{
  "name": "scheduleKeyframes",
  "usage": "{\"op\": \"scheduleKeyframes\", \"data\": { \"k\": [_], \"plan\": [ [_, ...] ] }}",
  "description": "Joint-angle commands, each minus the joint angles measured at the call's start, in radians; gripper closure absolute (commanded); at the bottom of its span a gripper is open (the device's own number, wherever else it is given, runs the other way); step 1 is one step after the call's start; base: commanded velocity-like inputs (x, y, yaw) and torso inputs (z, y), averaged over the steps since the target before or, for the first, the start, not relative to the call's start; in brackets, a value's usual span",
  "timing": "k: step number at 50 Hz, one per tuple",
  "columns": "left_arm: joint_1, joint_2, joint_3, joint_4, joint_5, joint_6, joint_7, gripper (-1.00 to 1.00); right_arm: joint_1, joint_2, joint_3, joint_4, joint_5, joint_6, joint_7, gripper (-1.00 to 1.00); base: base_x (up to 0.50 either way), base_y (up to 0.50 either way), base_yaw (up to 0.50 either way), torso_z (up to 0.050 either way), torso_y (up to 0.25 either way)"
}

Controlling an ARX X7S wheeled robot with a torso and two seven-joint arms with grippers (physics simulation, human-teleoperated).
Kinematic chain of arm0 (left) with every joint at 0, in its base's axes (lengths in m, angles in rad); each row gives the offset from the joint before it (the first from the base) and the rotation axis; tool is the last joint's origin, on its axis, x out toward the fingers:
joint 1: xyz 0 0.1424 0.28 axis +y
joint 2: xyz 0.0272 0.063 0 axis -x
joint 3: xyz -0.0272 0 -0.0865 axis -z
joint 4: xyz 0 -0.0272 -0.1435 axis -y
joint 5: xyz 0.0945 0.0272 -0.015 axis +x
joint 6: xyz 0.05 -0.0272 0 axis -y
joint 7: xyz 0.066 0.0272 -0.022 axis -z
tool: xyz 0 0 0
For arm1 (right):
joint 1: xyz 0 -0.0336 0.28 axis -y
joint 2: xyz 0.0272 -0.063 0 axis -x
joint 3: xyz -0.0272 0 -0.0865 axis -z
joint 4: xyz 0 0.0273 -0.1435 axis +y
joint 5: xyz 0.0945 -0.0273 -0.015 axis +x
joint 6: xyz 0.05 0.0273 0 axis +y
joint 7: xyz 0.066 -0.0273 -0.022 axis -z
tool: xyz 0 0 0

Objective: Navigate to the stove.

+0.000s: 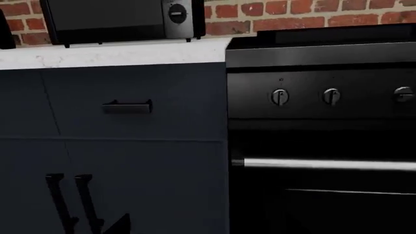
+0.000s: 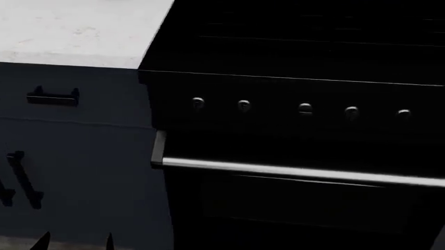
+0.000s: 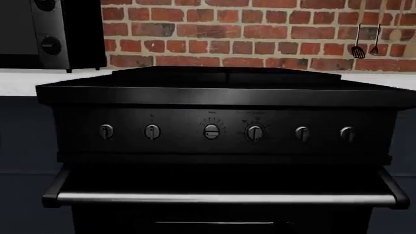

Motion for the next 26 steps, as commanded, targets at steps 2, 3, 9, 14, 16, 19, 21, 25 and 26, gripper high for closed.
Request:
{"op": "scheduleKeyframes", "data": {
  "k": [2, 3, 9, 14, 16, 19, 21, 25, 26],
  "plan": [
    [-0.002, -0.002, 0.004, 0.001, -0.002, -0.003, -0.004, -1.0, 0.0, 0.003, -0.003, -0.003, 0.002, 0.002, 0.004, -1.0, -0.5, -0.04, 0.0, 0.0, 0.0],
    [-0.002, -0.002, 0.004, 0.0, -0.002, -0.003, -0.005, -1.0, 0.0, 0.003, -0.003, -0.002, 0.002, 0.001, 0.004, -1.0, -0.5, -0.04, 0.0, 0.0, 0.0],
    [-0.003, -0.003, 0.006, 0.002, -0.003, -0.005, -0.007, -1.0, 0.0, 0.004, -0.004, -0.002, 0.003, 0.0, 0.005, -1.0, -0.5, -0.04, 0.0, 0.0, 0.0],
    [-0.003, -0.003, 0.008, 0.001, -0.004, -0.005, -0.008, -1.0, 0.001, 0.005, -0.005, -0.001, 0.003, -0.001, 0.006, -1.0, -0.5, -0.04, 0.0, 0.0, 0.0],
    [-0.003, -0.004, 0.008, 0.002, -0.005, -0.006, -0.008, -1.0, 0.0, 0.006, -0.006, -0.003, 0.003, 0.0, 0.007, -1.0, -0.5, -0.04, 0.0, 0.0, 0.0],
    [-0.005, -0.004, 0.008, -0.004, -0.006, -0.002, -0.007, -1.0, 0.001, 0.005, -0.007, 0.001, 0.004, -0.003, 0.007, -1.0, -0.5, -0.04, 0.0, 0.0, 0.0],
    [-0.005, -0.004, 0.009, -0.005, -0.006, -0.002, -0.007, -1.0, 0.002, 0.006, -0.007, 0.002, 0.004, -0.003, 0.007, -1.0, -0.5, -0.04, 0.0, 0.0, 0.0],
    [-0.007, -0.004, 0.01, -0.008, -0.007, 0.0, -0.008, -1.0, 0.003, 0.005, -0.007, 0.004, 0.005, -0.004, 0.007, -1.0, -0.5, -0.04, 0.0, 0.0, 0.0],
    [-0.008, -0.003, 0.01, -0.009, -0.007, 0.0, -0.007, -1.0, 0.003, 0.005, -0.007, 0.004, 0.006, -0.003, 0.007, -1.0, -0.5, -0.04, 0.0, 0.0, 0.0]
  ]
}}
